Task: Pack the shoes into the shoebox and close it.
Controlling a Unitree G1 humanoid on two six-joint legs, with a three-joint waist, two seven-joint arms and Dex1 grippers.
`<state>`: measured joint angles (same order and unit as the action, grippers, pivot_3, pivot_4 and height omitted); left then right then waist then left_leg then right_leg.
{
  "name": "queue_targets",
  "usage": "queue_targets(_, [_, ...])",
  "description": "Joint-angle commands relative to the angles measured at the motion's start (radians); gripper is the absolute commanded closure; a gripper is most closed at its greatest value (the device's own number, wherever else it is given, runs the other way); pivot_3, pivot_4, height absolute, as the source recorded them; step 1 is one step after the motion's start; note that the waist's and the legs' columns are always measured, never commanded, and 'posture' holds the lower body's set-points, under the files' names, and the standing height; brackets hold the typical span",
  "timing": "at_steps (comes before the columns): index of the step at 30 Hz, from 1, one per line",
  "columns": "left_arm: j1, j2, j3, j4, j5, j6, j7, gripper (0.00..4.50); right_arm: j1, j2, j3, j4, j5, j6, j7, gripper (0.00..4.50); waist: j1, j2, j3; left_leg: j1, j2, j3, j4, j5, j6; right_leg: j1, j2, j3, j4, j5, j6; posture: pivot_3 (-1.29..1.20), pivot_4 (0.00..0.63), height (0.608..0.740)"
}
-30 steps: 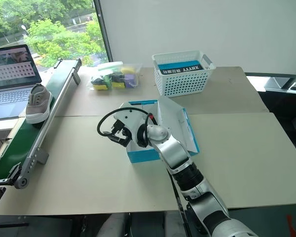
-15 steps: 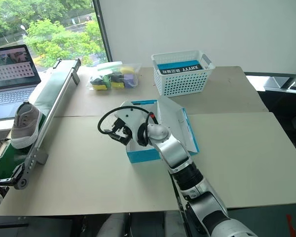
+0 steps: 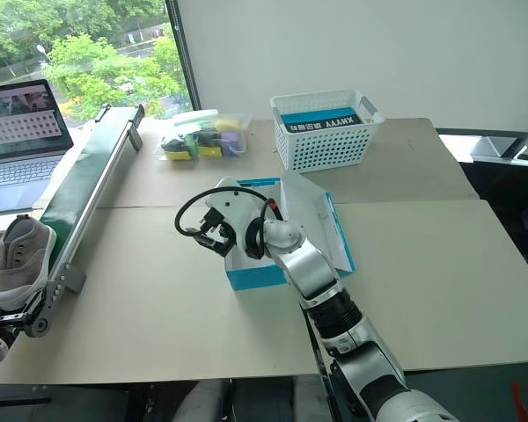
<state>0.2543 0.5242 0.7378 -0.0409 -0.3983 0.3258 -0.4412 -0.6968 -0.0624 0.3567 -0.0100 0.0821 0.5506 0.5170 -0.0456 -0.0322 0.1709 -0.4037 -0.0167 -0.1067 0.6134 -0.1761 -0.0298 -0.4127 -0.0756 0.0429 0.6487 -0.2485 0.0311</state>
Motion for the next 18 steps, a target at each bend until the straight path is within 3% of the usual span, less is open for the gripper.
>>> queue_targets(1, [-0.006,0.027,0.015,0.006,-0.008,-0.020,-0.005,0.74,-0.035,0.025,-0.050,-0.048,0.029,-0.001,-0.012,0.00,0.000,0.000,0.000,0.000,0.000,0.000,0.000,0.000,0.000,0.000,0.000,0.000,0.000,0.000,0.000,0.00,0.150,0.729])
queue_targets(4, [-0.008,0.028,0.017,0.007,-0.008,-0.018,-0.007,1.46,-0.039,0.027,-0.058,-0.049,0.030,0.002,-0.012,0.00,0.002,0.000,0.000,0.001,0.000,0.000,0.000,0.000,0.000,0.000,0.000,0.000,0.000,0.000,0.000,0.00,0.150,0.729])
queue_targets(6, [-0.009,0.029,0.016,0.005,-0.008,-0.017,-0.005,1.68,-0.038,0.025,-0.057,-0.050,0.028,0.003,-0.013,0.00,0.002,0.000,0.000,0.001,0.000,0.000,0.000,0.000,0.000,0.001,0.000,0.000,0.001,0.000,0.000,0.00,0.150,0.729])
queue_targets(13, [-0.072,0.000,0.019,-0.066,0.039,-0.112,0.099,1.68,-0.038,0.025,-0.056,-0.042,0.021,0.004,-0.019,0.00,0.003,0.000,0.000,0.002,0.000,0.000,0.000,0.000,0.000,0.002,0.000,0.000,0.000,0.000,0.000,0.00,0.150,0.729])
queue_targets(18, [-0.126,-0.062,-0.079,-0.221,0.088,-0.116,0.198,1.68,-0.050,0.047,-0.084,-0.024,0.045,0.026,-0.034,0.00,0.004,-0.001,0.000,0.001,-0.001,0.000,-0.001,0.000,0.000,0.001,-0.001,0.000,0.000,0.000,0.000,0.00,0.150,0.729])
